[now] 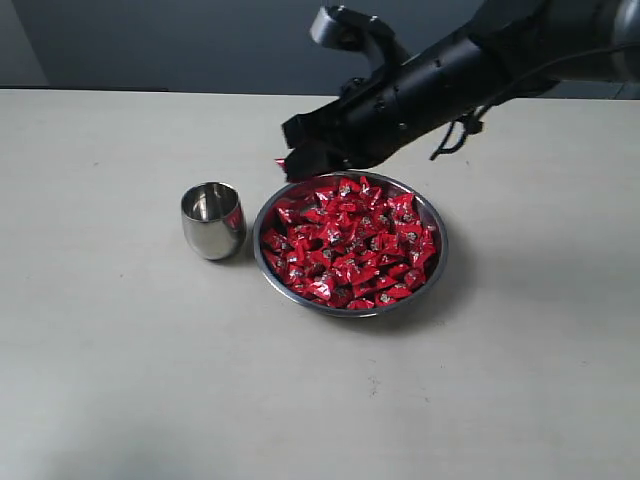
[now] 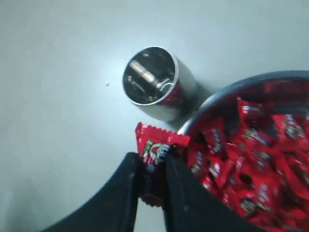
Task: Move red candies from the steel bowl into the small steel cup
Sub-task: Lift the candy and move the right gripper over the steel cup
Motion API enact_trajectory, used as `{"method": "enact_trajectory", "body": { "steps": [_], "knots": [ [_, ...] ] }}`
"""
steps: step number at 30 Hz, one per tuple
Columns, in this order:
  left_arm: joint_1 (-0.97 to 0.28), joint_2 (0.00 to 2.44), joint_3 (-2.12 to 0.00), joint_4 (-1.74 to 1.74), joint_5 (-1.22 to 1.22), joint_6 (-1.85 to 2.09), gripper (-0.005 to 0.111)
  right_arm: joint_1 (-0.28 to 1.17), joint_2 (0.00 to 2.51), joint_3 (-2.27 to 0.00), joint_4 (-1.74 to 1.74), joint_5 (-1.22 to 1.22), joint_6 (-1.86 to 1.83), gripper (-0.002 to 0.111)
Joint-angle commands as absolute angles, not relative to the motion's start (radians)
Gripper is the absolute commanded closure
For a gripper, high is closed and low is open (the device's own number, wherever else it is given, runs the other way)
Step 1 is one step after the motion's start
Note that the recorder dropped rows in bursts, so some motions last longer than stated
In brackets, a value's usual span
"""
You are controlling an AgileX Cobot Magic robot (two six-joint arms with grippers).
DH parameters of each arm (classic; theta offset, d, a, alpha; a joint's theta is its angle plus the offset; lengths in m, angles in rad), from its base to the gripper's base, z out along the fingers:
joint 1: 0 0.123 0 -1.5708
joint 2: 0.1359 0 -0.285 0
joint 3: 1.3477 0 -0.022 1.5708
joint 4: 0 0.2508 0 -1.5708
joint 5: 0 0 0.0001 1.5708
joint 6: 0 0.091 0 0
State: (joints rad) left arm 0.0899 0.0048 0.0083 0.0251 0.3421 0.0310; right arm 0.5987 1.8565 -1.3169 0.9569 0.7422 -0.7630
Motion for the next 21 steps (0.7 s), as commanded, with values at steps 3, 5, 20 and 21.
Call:
{"method": "enact_trajectory", "body": {
  "steps": [3, 5, 20, 21],
  "knots": [
    [0.087, 0.0, 0.0, 0.027, 0.336, 0.029, 0.106, 0.705, 2.014, -1.518, 0.933, 0.725, -0.778, 0.108],
    [0.087, 0.0, 0.0, 0.027, 0.336, 0.029, 0.106, 0.729, 2.077, -1.586, 0.874, 0.729, -0.755, 0.108],
    [0.087, 0.0, 0.0, 0.027, 0.336, 0.029, 0.106, 0.79, 2.33, -1.975, 0.396, 0.793, -0.364, 0.108],
    [0.087, 0.0, 0.0, 0.027, 0.336, 0.029, 0.106, 0.79, 2.332, -1.982, 0.403, 0.801, -0.364, 0.107]
  ]
}}
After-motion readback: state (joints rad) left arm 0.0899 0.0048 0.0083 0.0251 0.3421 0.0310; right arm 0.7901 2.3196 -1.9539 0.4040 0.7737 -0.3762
